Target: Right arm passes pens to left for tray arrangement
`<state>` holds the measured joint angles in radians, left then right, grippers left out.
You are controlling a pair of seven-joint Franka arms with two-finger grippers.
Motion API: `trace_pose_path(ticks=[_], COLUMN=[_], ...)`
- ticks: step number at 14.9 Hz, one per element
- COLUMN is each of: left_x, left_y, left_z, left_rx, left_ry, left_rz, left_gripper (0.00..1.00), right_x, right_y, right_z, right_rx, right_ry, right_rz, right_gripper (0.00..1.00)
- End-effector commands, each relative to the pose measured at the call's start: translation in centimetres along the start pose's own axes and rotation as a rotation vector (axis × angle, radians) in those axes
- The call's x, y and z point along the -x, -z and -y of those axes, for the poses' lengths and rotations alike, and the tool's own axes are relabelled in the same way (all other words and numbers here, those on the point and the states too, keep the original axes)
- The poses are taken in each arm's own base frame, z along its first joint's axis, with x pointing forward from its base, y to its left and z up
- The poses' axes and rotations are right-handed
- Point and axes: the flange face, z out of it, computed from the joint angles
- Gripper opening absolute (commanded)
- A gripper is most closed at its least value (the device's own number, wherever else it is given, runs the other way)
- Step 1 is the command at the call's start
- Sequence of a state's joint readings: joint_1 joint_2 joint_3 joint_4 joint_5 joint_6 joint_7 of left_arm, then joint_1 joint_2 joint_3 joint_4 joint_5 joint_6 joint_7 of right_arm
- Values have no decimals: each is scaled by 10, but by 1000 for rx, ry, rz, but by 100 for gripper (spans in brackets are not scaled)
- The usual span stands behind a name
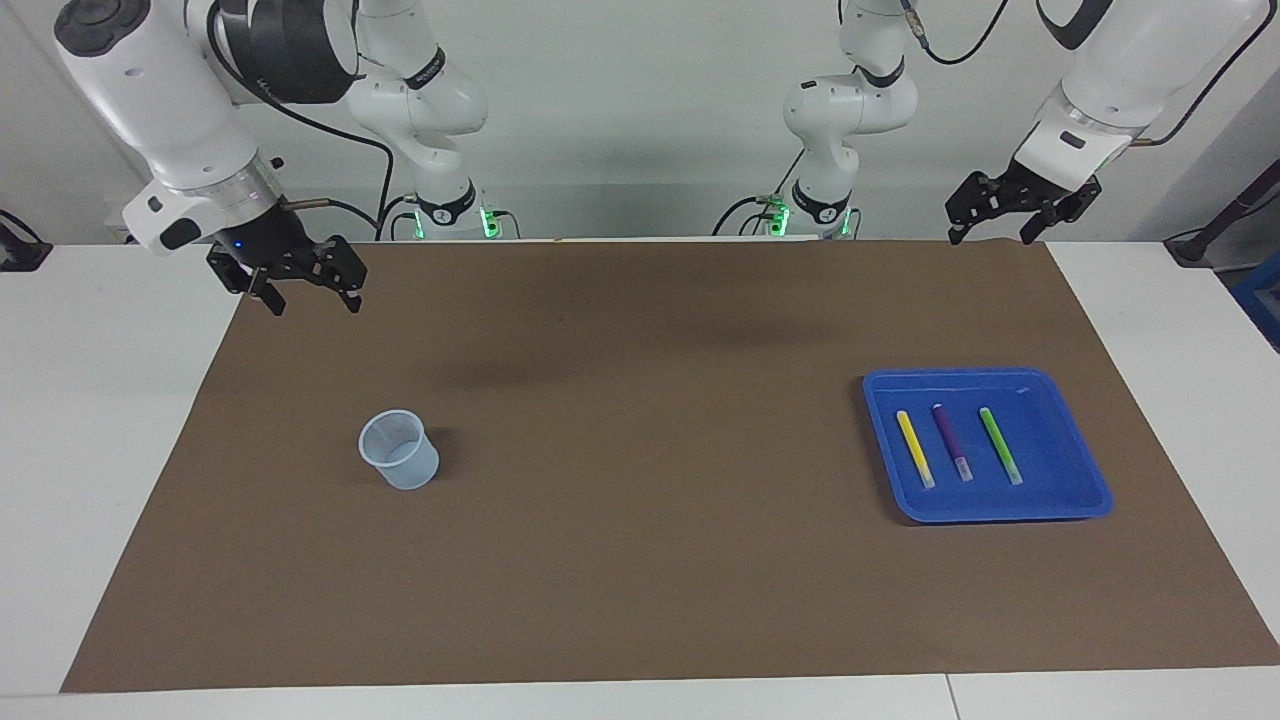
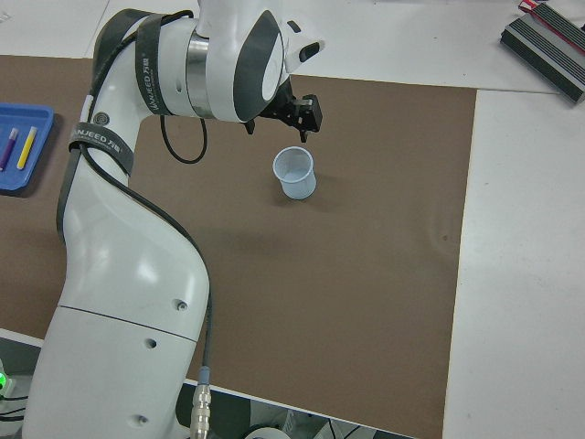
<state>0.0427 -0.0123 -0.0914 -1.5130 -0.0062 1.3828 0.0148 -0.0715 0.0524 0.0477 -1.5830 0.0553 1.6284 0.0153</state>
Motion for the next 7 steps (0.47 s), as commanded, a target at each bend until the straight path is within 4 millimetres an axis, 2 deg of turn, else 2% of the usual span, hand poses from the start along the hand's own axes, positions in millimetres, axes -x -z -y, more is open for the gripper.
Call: trace_pose_path(ticks=[1, 7], left_x=[5, 5], left_y=[0, 0], left_z=[0, 0], left_rx=[-8, -8], left_ry=[11, 11], left_rz=[-29, -33], left_gripper=[100, 100], right_x=[8, 8], right_y=[2, 1], right_z=[-2, -1], right_rx=[20, 20], right_ry=[8, 9], right_rz=[7, 8], right_gripper=[100, 100])
